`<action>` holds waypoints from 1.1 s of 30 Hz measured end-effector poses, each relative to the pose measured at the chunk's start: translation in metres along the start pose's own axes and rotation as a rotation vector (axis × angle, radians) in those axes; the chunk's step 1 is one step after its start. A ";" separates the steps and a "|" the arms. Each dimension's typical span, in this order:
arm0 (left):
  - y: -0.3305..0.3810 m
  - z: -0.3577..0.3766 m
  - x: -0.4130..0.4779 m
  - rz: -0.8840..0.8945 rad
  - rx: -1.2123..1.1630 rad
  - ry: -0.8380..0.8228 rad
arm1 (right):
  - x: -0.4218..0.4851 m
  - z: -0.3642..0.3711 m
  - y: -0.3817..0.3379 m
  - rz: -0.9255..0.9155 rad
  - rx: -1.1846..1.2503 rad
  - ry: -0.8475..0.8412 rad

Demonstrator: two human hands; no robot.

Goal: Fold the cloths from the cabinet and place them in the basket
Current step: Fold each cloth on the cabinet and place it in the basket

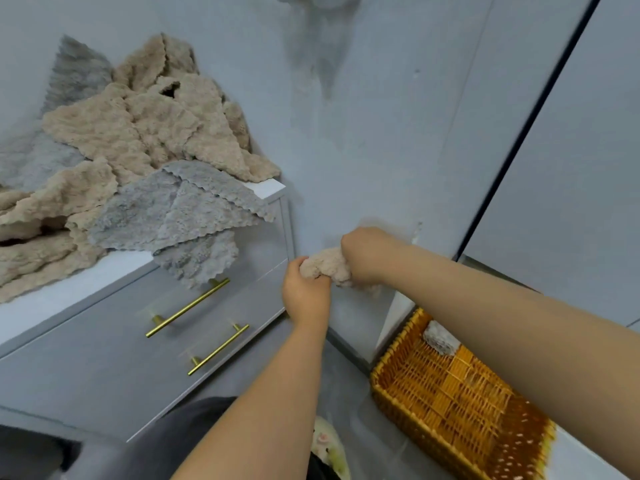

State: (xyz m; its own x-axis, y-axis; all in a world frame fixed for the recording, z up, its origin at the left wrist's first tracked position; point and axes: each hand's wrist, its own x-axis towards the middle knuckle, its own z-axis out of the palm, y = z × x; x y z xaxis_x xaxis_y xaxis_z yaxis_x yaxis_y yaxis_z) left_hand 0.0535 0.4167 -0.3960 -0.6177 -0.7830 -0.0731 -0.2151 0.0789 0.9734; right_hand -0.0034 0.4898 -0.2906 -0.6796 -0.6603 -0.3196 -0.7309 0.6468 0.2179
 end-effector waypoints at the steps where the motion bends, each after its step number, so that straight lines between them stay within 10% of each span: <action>1: -0.001 0.006 -0.005 -0.018 0.002 -0.008 | -0.001 0.007 0.003 -0.002 -0.015 -0.033; 16: -0.093 0.062 -0.068 -0.528 0.257 -0.655 | -0.024 0.149 0.076 0.069 0.189 -0.612; 23: -0.122 0.084 -0.064 -0.749 0.046 -0.729 | -0.031 0.245 0.132 0.399 1.215 -0.730; 33: -0.132 0.127 -0.069 -0.825 -0.192 -0.617 | -0.027 0.309 0.125 0.644 2.599 -0.071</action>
State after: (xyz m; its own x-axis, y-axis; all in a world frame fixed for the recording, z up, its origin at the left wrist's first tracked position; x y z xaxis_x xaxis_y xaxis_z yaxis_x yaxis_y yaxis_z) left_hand 0.0283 0.5384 -0.5470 -0.6243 -0.0948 -0.7754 -0.6548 -0.4778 0.5856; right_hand -0.0568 0.7063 -0.5401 -0.6185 -0.3761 -0.6899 0.7856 -0.3138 -0.5332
